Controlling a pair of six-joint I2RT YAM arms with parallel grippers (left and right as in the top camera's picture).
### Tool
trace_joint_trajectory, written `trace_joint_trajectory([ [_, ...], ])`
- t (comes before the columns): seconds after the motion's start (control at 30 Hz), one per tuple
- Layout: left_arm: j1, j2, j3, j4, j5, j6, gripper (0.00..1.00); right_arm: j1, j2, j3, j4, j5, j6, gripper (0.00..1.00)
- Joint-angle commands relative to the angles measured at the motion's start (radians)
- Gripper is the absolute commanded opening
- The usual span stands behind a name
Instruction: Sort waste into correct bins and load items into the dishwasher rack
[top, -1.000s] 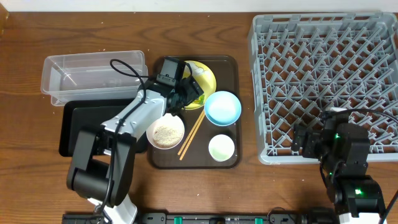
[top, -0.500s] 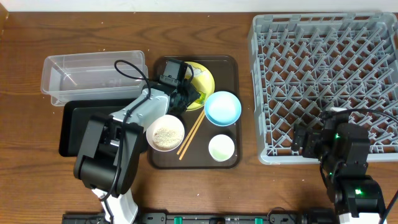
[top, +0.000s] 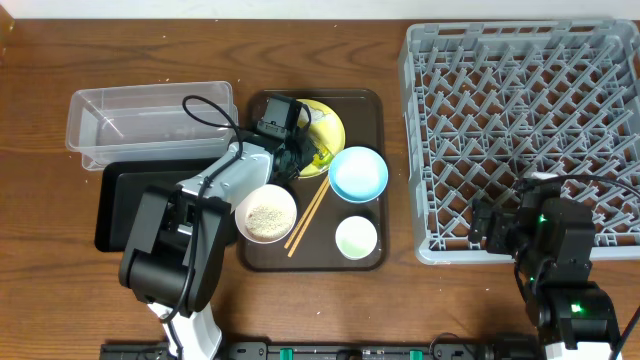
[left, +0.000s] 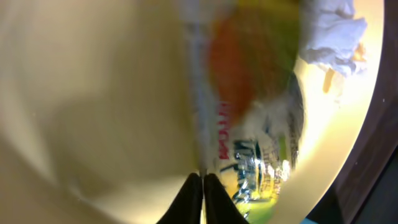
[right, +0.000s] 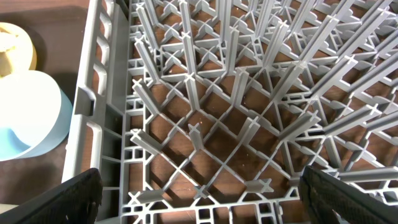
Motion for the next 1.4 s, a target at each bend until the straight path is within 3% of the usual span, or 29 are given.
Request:
trace_joint_trajectory([
  [0.0,0.0,0.016,0.014,-0.005,-0.019,-0.001,0.06,0.005,0.0,0.023,0.002,-0.007,0.008,0.99],
  [0.17,0.0,-0.018,0.014,-0.013,-0.018,0.025,0.06,0.005,0.0,0.023,0.002,-0.007,0.008,0.99],
  [0.47,0.027,-0.246,0.014,-0.013,-0.105,0.222,0.06,0.005,0.0,0.023,0.002,-0.007,0.008,0.99],
  [0.73,0.209,-0.364,0.014,-0.02,-0.148,0.236,0.06,0.005,0.0,0.023,0.002,-0.007,0.008,0.99],
  [0.9,0.292,-0.365,0.014,-0.034,-0.035,0.236,0.06,0.005,0.0,0.023,0.002,-0.007,0.008,0.99],
  [0.93,0.293,-0.362,0.014,-0.041,-0.03,0.236,0.08,0.005,0.0,0.023,0.002,-0.007,0.008,0.99],
  [1.07,0.264,-0.347,0.005,-0.055,-0.029,0.236,0.33,0.005,0.0,0.023,0.002,-0.007,0.008,0.99],
  [1.17,0.22,-0.326,0.005,-0.057,-0.03,0.262,0.36,0.005,0.0,0.023,0.002,-0.007,0.008,0.99],
  [1.3,0.173,-0.288,0.029,-0.094,0.002,0.307,0.27,0.005,0.0,0.023,0.002,-0.007,0.008,0.99],
  [1.37,0.171,-0.263,0.114,-0.206,0.037,0.327,0.2,0.005,0.0,0.023,0.002,-0.007,0.008,0.99],
])
